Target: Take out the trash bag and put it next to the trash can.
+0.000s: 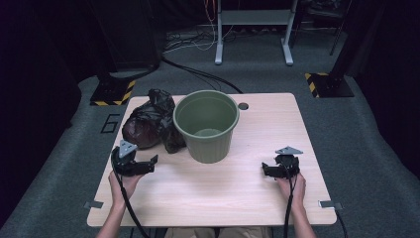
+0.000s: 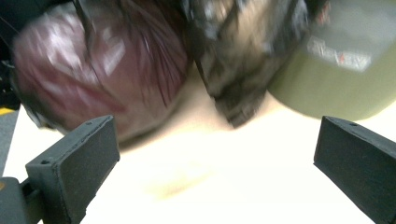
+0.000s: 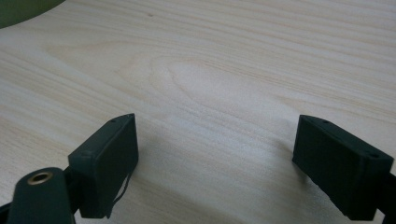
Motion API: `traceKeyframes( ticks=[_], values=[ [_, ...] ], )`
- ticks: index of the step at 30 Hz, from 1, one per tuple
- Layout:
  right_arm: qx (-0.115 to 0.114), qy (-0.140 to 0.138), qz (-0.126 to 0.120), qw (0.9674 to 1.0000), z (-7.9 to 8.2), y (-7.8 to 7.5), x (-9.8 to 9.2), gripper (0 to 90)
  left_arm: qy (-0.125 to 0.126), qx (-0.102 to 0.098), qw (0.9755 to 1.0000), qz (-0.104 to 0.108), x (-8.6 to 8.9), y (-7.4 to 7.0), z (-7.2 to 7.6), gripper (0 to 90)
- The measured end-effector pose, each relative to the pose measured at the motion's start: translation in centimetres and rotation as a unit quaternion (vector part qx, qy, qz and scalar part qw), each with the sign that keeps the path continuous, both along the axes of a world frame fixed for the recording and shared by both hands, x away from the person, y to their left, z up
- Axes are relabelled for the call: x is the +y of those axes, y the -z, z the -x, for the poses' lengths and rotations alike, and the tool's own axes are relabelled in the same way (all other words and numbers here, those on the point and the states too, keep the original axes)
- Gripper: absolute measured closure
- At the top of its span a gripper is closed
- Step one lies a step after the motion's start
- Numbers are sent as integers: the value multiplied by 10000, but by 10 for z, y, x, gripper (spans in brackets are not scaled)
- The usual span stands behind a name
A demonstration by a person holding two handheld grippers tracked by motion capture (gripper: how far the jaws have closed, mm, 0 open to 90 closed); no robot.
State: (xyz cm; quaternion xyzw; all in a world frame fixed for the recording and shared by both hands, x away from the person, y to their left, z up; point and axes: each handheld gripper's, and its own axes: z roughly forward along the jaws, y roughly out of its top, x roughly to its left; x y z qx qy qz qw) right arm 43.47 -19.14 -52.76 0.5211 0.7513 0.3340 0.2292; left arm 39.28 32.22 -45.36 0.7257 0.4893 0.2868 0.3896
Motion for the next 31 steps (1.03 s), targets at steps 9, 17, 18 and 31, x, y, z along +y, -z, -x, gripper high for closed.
traceKeyframes(
  ticks=[9,17,18,31],
  values=[
    [-1,0,1,10000,0,0,0,131,21,499,9987,-77,-3,42,12,0],
    [0,0,0,10000,0,0,0,131,10,929,9956,-120,-6,73,9,0],
    [-1,0,0,10000,0,0,0,131,7,982,9951,-116,-7,75,8,0],
    [0,-1,-3,10000,0,0,0,131,11,1073,9940,-188,-10,77,7,0]
  ],
)
